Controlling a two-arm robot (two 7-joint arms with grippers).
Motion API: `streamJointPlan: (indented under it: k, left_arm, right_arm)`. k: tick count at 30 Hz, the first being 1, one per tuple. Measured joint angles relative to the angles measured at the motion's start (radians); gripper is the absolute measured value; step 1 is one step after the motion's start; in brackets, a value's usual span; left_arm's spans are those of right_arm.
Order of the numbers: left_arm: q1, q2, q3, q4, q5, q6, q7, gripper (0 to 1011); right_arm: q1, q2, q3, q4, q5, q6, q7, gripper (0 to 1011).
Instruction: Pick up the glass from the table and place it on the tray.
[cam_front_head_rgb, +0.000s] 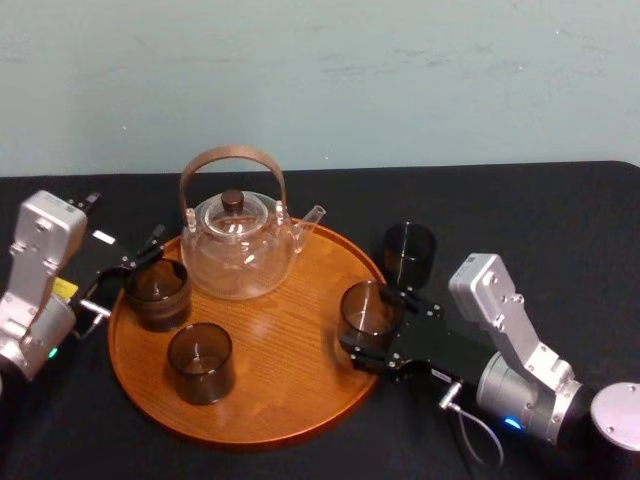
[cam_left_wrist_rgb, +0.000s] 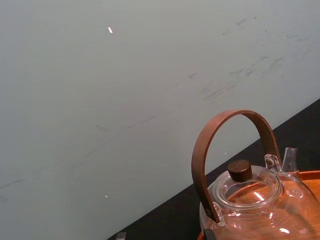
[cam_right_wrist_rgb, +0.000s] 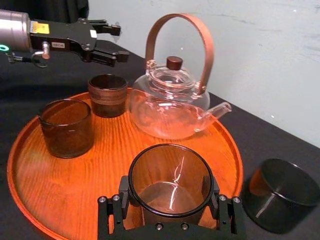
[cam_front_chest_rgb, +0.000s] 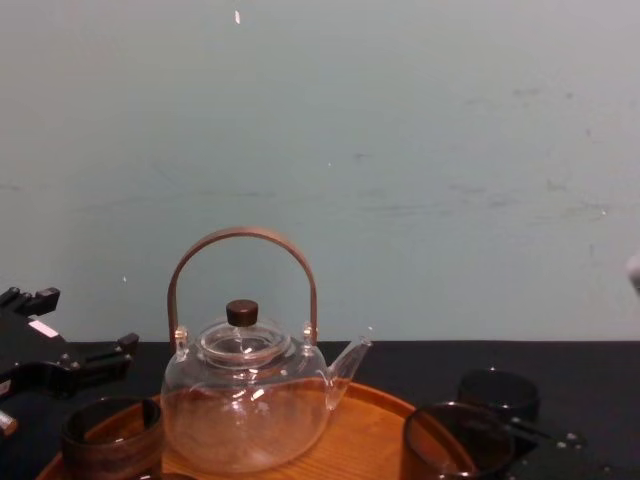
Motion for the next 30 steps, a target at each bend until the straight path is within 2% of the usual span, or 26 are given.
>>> streamJointPlan:
  k: [20, 30]
  left_arm:
    - [0.0, 0.0, 0.0, 0.0, 0.0, 0.0, 0.0, 1001]
    - [0.0, 0.0, 0.0, 0.0, 0.0, 0.0, 0.0, 1001]
  right_arm:
    - [0.052, -0.029, -0.071, 0.046, -0.003, -0.001, 0.03, 916]
    - [0.085, -0.057, -0.114, 0.094, -0.004, -0.004, 0.05, 916]
